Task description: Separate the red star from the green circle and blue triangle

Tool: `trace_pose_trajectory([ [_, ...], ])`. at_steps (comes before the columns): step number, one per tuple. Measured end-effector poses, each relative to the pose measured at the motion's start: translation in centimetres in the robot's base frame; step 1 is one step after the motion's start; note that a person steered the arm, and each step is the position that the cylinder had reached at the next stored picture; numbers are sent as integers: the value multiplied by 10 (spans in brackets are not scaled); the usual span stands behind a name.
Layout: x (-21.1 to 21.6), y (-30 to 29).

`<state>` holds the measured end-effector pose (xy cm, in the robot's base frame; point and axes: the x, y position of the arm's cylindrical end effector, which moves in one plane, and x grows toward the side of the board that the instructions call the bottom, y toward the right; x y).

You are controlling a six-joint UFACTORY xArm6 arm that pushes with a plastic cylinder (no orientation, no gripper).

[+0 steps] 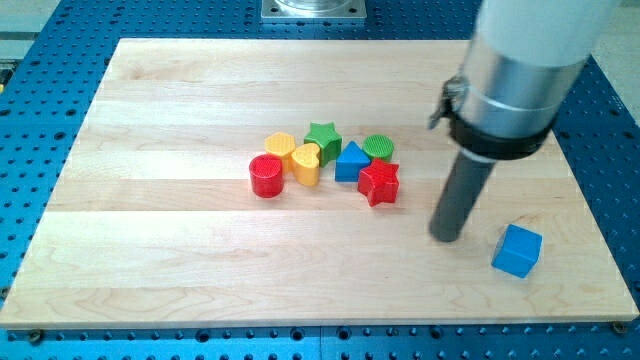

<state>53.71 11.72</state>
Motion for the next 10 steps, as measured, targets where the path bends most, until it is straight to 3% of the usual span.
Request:
trace_pose_trajectory([
  [1, -17, -48],
  [4, -104, -90],
  [6, -97, 6],
  [10, -103, 33],
])
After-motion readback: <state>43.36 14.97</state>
